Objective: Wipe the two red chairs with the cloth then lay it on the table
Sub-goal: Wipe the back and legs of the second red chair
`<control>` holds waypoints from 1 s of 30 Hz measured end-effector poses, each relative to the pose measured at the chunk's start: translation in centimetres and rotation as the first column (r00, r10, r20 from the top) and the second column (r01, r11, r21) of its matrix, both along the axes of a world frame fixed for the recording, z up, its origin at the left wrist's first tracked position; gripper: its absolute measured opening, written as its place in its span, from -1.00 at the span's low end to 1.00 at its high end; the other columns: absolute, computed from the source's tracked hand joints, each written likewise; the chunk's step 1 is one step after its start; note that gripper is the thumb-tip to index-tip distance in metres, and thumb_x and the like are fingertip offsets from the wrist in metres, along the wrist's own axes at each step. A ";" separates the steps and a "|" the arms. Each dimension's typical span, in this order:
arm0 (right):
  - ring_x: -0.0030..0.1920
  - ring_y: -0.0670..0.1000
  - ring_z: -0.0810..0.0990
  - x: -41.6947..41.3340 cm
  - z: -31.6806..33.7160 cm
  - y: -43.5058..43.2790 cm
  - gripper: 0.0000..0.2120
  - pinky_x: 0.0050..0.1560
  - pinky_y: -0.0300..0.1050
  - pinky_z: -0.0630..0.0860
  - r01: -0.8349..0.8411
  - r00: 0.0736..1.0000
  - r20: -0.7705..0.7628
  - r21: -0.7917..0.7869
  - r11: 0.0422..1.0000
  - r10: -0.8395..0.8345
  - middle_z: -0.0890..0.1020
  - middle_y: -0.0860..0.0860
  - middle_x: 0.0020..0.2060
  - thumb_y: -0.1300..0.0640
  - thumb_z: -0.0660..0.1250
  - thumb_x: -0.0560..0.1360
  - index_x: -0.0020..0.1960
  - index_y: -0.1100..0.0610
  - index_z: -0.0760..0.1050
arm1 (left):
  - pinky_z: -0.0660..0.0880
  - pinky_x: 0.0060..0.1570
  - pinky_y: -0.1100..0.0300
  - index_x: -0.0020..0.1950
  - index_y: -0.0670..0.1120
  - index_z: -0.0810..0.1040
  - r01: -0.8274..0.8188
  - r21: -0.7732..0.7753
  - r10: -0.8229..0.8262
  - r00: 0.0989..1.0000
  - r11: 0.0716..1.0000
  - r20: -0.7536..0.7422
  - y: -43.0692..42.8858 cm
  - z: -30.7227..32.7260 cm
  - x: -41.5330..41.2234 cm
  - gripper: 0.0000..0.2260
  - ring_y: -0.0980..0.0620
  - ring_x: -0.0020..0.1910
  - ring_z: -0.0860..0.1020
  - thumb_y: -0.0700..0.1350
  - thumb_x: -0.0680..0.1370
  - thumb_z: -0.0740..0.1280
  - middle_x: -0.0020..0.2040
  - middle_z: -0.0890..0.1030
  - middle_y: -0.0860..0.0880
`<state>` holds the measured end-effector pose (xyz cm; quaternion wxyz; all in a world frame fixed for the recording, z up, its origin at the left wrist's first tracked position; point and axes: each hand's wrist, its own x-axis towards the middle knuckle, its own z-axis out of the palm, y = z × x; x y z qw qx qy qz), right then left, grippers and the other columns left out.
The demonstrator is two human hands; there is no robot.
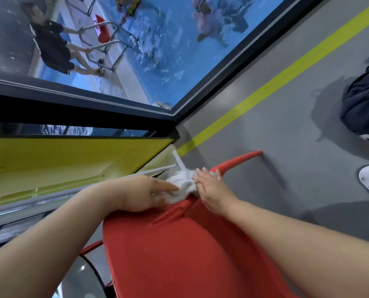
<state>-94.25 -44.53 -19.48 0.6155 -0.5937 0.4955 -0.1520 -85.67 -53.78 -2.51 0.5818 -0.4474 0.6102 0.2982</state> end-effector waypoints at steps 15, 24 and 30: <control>0.07 -0.62 0.34 -4.6 13.1 8.0 -0.52 0.06 -0.71 0.19 0.226 0.584 0.681 0.386 0.895 -0.441 0.43 -0.38 0.09 0.39 0.14 0.55 0.08 -0.23 0.39 | 0.16 0.38 0.15 0.29 0.20 0.37 0.056 -0.033 -0.061 0.983 0.998 -0.171 5.0 10.1 -4.5 -0.71 0.20 0.31 0.34 0.08 0.58 0.08 0.32 0.43 0.17; 0.06 -0.31 0.49 -8.1 17.0 15.5 -0.74 0.13 -0.48 0.35 0.362 0.477 0.697 0.399 0.842 -0.535 0.51 -0.03 0.08 0.21 0.18 0.56 0.19 0.02 0.52 | 0.03 0.40 0.27 0.41 0.16 0.24 0.213 -0.419 -0.397 0.815 0.883 -0.423 13.3 12.5 -7.3 -0.51 0.28 0.39 0.23 0.17 0.52 -0.14 0.42 0.28 0.23; 0.17 -0.24 0.38 -5.2 15.4 16.7 -0.66 0.30 -0.38 0.16 0.536 0.595 0.602 0.197 0.821 -0.533 0.46 -0.19 0.11 0.00 0.10 0.51 0.24 -0.13 0.45 | 0.21 0.32 0.09 0.41 0.08 0.30 0.229 -0.457 -0.436 0.795 0.859 -0.421 14.9 11.7 -7.9 -0.56 0.18 0.40 0.28 0.11 0.55 -0.02 0.41 0.35 0.14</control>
